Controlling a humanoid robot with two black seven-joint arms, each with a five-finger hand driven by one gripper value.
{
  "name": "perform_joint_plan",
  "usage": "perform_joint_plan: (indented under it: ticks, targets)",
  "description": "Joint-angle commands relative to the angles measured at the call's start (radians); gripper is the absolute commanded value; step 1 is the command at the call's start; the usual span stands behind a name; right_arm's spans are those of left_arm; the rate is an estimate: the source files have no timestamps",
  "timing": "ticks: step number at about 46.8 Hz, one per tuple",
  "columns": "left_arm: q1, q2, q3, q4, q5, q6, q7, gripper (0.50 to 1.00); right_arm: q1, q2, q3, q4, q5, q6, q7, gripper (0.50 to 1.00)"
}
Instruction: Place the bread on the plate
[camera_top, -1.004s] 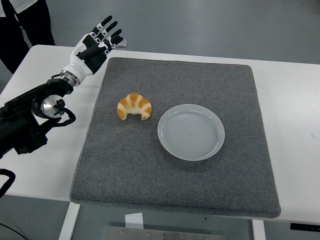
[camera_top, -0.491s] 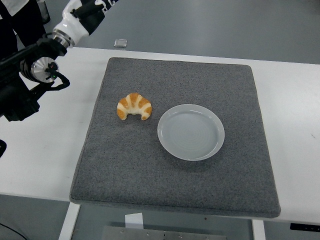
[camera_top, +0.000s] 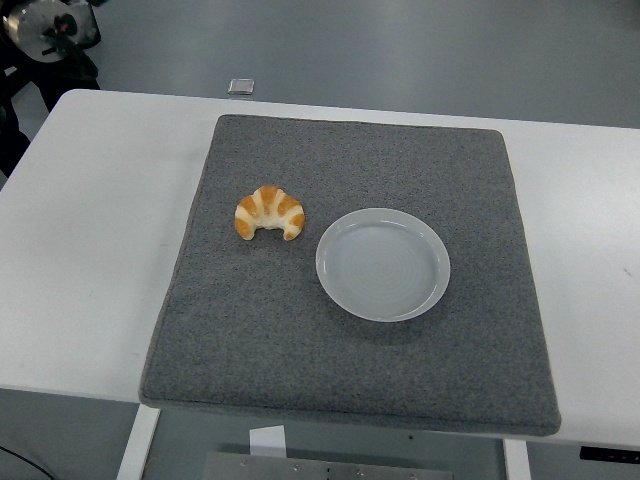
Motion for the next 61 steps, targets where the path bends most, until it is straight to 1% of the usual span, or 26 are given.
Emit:
perform_joint_plan:
  ticks: [1, 5, 9, 12, 16, 20, 24, 29, 34, 41, 49, 56, 61]
  targets:
    - [-0.045, 0.052, 0.075, -0.066, 0.099, 0.0, 0.0, 0.973, 0.0, 0.0, 0.0, 0.0, 0.0, 0.0, 0.0, 0.954]
    - [-0.054, 0.113, 0.122, -0.15, 0.217, 0.0, 0.0, 0.975, 0.0, 0.0, 0.0, 0.0, 0.0, 0.0, 0.0, 0.952]
    - [-0.044, 0.156, 0.145, -0.218, 0.333, 0.002, 0.0, 0.973, 0.0, 0.0, 0.0, 0.0, 0.0, 0.0, 0.0, 0.952]
    - [-0.038, 0.176, 0.164, -0.251, 0.399, 0.005, 0.0, 0.973, 0.0, 0.0, 0.0, 0.0, 0.0, 0.0, 0.0, 0.952]
    - [-0.035, 0.184, 0.211, -0.264, 0.453, 0.007, 0.0, 0.973, 0.002, 0.0, 0.0, 0.001, 0.0, 0.0, 0.0, 0.952]
    - [-0.022, 0.181, 0.245, -0.265, 0.495, 0.025, 0.0, 0.973, 0.002, 0.0, 0.0, 0.0, 0.0, 0.0, 0.0, 0.952]
    - [0.027, 0.174, 0.25, -0.265, 0.59, 0.076, -0.002, 0.973, 0.002, 0.0, 0.002, 0.0, 0.0, 0.0, 0.0, 0.952]
    - [0.096, 0.171, 0.242, -0.275, 0.723, 0.157, -0.002, 0.973, 0.002, 0.0, 0.0, 0.0, 0.0, 0.0, 0.0, 0.952]
    - [0.159, 0.167, 0.242, -0.293, 0.768, 0.214, -0.002, 0.973, 0.002, 0.0, 0.002, 0.0, 0.0, 0.0, 0.0, 0.952]
    - [0.219, 0.119, 0.243, -0.29, 0.772, 0.25, -0.003, 0.973, 0.002, 0.0, 0.0, 0.0, 0.0, 0.0, 0.0, 0.952]
    - [0.231, 0.089, 0.247, -0.285, 0.785, 0.309, -0.005, 0.975, 0.002, 0.0, 0.0, 0.001, 0.0, 0.0, 0.0, 0.952]
    - [0.251, 0.055, 0.247, -0.268, 0.783, 0.338, -0.008, 0.975, 0.002, 0.0, 0.0, 0.0, 0.0, 0.0, 0.0, 0.952]
    - [0.271, 0.033, 0.243, -0.255, 0.783, 0.347, -0.017, 0.975, 0.002, 0.0, 0.0, 0.0, 0.0, 0.0, 0.0, 0.952]
